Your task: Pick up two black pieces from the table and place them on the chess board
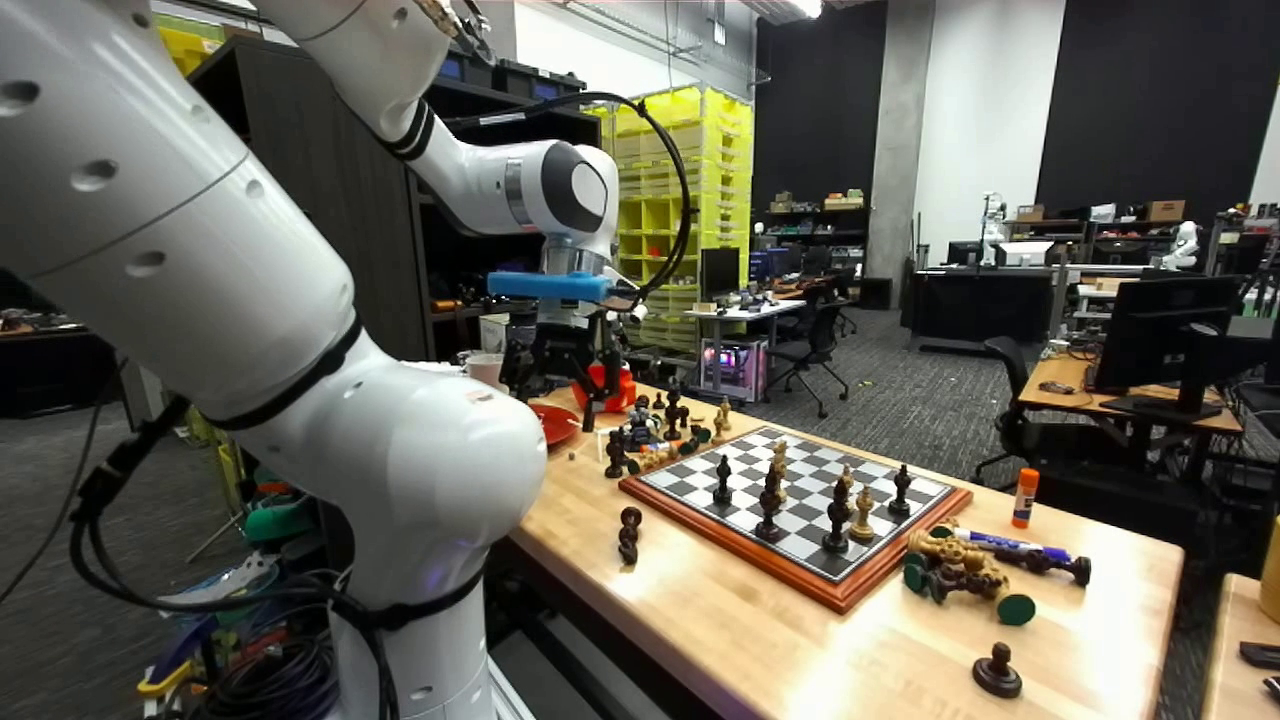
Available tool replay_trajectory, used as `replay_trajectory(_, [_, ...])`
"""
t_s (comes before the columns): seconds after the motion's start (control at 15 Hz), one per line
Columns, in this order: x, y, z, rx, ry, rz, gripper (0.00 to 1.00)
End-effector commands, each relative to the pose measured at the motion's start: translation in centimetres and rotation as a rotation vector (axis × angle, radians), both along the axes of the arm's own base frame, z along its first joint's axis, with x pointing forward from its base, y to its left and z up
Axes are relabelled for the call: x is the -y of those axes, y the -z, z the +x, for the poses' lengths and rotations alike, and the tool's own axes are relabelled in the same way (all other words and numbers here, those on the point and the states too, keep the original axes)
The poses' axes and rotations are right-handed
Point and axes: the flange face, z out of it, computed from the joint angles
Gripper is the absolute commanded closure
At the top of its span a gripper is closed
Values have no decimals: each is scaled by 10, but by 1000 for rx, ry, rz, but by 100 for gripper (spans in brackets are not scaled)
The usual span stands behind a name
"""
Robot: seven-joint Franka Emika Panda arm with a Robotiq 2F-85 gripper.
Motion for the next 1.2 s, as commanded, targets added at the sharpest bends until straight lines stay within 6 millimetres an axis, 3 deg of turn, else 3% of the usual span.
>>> replay_trajectory(0.0, [-26, 6, 11, -102, 17, -45, 0])
replay_trajectory(0.53, [-47, 28, 33, -306, 42, -127, 0])
replay_trajectory(1.13, [-45, 40, 41, -422, 44, -175, 0])
